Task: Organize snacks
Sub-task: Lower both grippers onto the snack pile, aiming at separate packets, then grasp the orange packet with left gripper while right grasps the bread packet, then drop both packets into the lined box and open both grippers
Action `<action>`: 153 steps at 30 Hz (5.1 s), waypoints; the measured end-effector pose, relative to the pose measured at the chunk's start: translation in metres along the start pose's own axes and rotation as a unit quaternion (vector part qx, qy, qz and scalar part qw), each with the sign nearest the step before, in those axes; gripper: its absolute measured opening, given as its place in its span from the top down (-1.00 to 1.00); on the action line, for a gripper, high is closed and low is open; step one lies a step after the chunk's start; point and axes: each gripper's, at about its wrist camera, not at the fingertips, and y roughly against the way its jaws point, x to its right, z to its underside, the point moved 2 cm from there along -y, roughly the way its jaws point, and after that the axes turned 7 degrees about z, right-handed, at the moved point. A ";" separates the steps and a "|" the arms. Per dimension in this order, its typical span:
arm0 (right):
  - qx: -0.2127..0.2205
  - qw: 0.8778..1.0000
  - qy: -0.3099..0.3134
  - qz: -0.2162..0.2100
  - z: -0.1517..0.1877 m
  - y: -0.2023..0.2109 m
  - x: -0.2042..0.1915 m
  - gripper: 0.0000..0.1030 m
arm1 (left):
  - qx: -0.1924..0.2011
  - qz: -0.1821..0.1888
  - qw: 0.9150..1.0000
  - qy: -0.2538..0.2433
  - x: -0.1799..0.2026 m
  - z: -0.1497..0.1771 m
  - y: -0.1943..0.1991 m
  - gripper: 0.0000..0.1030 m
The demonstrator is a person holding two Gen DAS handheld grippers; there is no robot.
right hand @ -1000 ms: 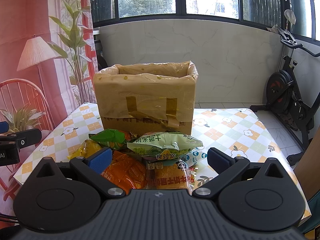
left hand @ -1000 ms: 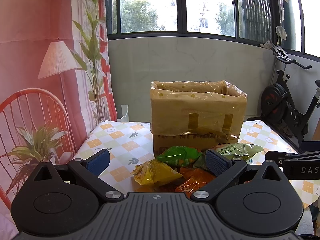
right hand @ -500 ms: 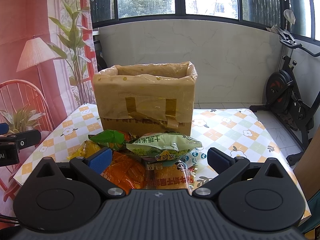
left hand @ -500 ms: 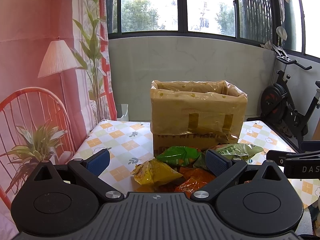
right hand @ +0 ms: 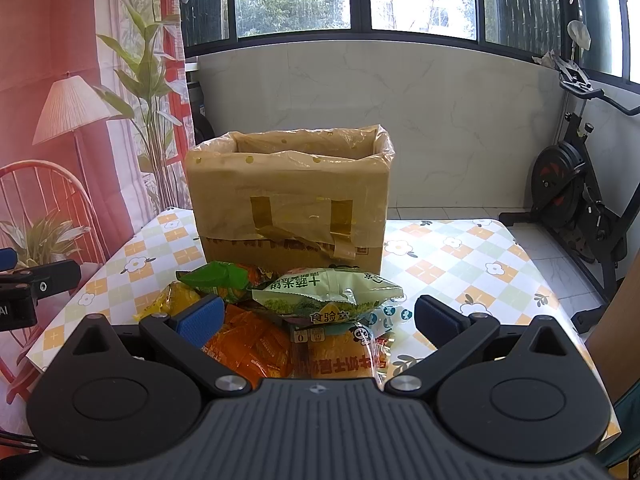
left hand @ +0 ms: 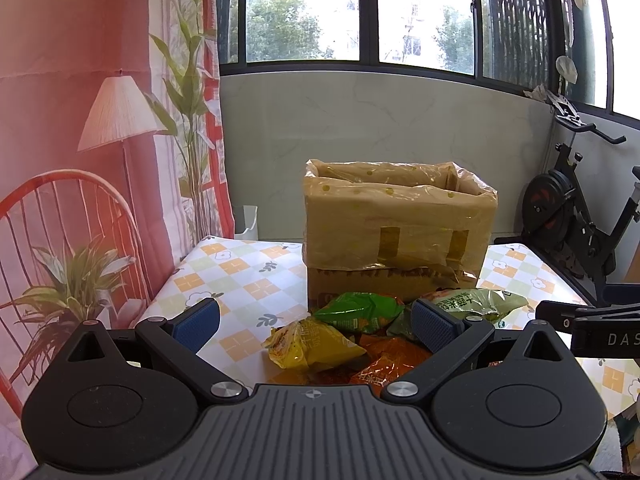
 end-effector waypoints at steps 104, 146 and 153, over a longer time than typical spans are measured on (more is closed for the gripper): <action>-0.002 0.990 0.058 -0.131 0.041 -0.072 0.025 -0.43 | -0.014 0.121 0.992 0.020 -0.013 0.019 -0.096 -0.04; 0.090 0.991 0.074 -0.065 -0.163 -0.281 0.031 -0.44 | -0.014 0.061 0.995 -0.074 0.014 -0.160 -0.305 -0.08; 0.101 0.990 0.073 -0.066 -0.165 -0.267 0.032 -0.70 | -0.008 0.061 0.996 -0.064 0.003 -0.158 -0.300 -0.39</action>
